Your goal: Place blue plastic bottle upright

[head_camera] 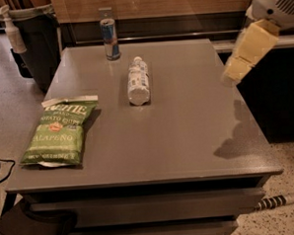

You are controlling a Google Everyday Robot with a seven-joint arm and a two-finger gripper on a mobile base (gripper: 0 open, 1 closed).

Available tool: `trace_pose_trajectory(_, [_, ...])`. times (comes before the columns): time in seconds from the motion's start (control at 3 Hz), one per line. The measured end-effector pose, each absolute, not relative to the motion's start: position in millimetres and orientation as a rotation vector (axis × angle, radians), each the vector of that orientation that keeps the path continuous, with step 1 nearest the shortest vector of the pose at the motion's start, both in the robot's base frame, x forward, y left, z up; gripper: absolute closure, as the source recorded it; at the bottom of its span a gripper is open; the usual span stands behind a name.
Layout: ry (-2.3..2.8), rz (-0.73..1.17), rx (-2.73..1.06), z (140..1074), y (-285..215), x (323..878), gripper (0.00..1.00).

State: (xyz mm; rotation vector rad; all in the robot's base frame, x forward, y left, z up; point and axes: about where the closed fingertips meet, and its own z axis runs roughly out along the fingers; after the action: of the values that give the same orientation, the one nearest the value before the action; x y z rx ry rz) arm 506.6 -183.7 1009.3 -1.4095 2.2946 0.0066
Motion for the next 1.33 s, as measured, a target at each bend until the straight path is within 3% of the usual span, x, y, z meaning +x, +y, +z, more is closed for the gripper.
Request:
trace_pose_trajectory(0.67, [2.483,0.091,-1.061,1008.2,-115.8,591.5,0.0])
trace_pose_trajectory(1.33, [2.647,0.162,-0.594,996.4,-94.5,626.2,0.0])
